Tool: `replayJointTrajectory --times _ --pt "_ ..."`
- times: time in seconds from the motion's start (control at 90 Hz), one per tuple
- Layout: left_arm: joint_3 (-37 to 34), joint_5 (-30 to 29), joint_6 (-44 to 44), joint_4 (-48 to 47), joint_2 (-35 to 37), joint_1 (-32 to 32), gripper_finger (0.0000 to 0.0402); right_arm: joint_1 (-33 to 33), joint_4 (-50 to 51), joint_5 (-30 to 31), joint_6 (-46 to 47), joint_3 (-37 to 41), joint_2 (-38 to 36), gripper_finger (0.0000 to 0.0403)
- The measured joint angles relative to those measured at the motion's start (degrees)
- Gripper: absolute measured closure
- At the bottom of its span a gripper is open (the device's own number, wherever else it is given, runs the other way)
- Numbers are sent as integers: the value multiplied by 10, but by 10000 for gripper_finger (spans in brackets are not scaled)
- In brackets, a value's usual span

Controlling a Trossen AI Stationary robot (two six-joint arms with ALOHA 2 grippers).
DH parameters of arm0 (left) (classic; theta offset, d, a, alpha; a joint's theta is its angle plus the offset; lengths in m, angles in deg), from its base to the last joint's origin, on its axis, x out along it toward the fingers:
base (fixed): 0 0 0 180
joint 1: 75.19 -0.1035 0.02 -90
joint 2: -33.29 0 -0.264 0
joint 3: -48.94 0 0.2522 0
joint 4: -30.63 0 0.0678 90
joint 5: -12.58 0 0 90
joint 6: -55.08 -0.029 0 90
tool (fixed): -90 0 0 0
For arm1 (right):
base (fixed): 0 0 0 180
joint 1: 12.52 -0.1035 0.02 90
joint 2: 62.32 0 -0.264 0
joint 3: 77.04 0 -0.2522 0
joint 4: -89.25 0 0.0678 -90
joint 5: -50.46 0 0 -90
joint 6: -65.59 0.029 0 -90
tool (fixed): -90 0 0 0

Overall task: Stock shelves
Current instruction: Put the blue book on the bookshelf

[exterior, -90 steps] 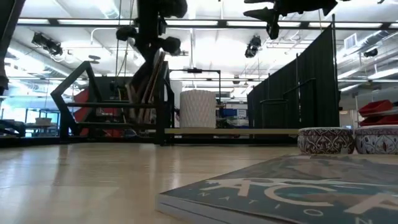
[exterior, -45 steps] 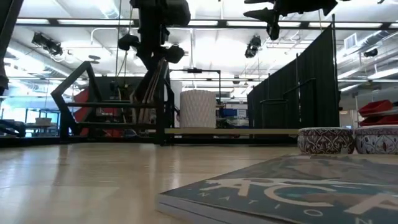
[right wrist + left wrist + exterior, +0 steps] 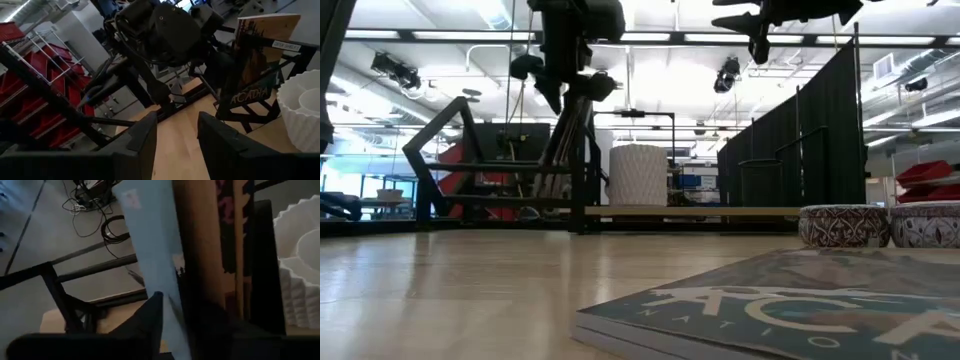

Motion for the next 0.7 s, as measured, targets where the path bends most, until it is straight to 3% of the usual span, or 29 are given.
replayJointTrajectory --times 0.233,0.7 --pt "16 11 -11 -31 8 1 244 0 0 0 1 0 0 292" --pt "102 4 -114 -49 15 2 238 0 2 0 -9 0 0 292"
